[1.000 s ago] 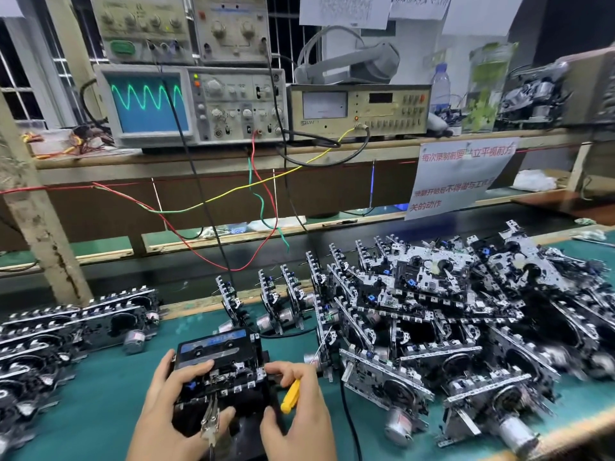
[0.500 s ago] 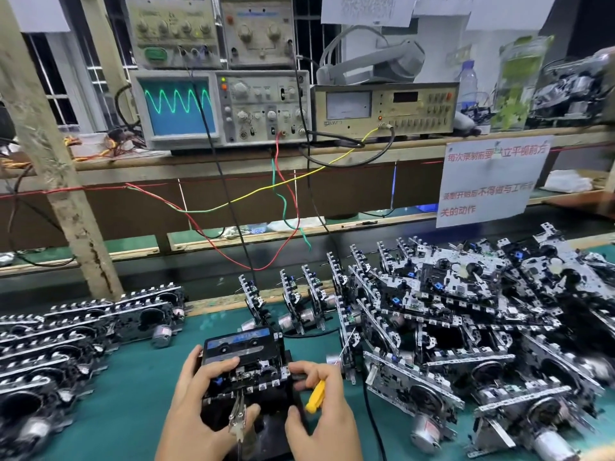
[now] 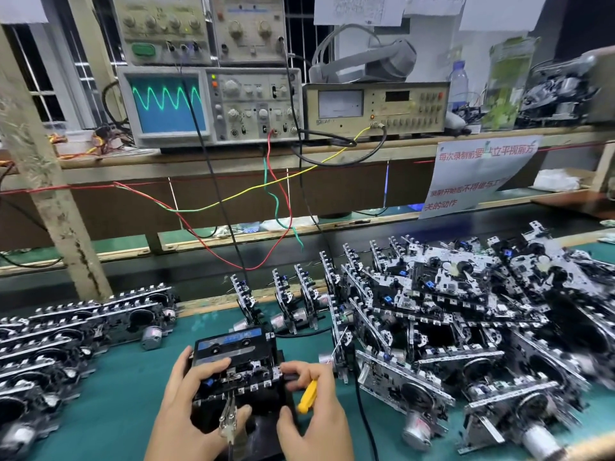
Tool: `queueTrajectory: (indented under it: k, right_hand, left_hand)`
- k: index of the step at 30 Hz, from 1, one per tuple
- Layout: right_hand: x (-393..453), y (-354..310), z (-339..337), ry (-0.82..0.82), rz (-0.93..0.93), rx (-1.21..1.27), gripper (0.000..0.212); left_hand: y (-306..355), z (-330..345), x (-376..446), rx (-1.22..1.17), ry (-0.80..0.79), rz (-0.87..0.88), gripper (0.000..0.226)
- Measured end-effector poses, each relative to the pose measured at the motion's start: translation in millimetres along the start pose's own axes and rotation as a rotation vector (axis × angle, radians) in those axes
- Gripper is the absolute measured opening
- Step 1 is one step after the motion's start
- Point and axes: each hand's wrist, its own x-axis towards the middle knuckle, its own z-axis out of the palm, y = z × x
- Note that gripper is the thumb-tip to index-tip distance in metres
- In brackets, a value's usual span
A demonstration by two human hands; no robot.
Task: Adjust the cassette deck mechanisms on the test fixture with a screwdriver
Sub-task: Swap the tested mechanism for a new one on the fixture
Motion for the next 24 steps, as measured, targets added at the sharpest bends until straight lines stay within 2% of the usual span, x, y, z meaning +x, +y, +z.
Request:
queueTrajectory:
  k: [6,8,10,12,16,19,22,24]
  right_hand:
    - [1.6,-1.9,2.3,0.021,-0.114,-0.030,0.051]
    - [6.7,-11.2,-0.2,-0.052,-0.174,-0.051,0.046]
    - [15.5,-17.0,-3.6,-0.154,-0.225,-0.097,0.051]
    - [26.5,-19.7,-5.6,-0.210,-0.274,-0.168,0.045]
    - [39.6,-21.7,-3.2,-0.224,-0.299,-0.271,0.038]
    - [43.0,-18.9,-0.2,-0.184,-0.327,-0.293,0.056]
    - [46.0,-20.1,0.5,-0.179,-0.333,-0.312,0.061]
    - [49.2,-20.2,0.3,-0.191,-0.330,-0.320,0.061]
  left_hand:
    - [-1.9,-3.9,2.1,0.005,-0.046,-0.042,0.075]
    - [2.2,-9.3,1.8,-0.013,-0.084,-0.032,0.072]
    - [6.3,-18.9,1.7,0.000,-0.154,-0.006,0.070]
    - [9.4,-30.7,3.4,0.049,-0.269,0.013,0.069]
    - [15.1,-45.0,11.5,0.102,-0.377,-0.016,0.054]
    - [18.8,-43.5,15.8,0.129,-0.356,-0.012,0.033]
    - [28.5,-42.1,30.0,0.174,-0.323,0.066,0.007]
    - [36.2,-42.0,45.1,0.264,-0.334,0.115,0.014]
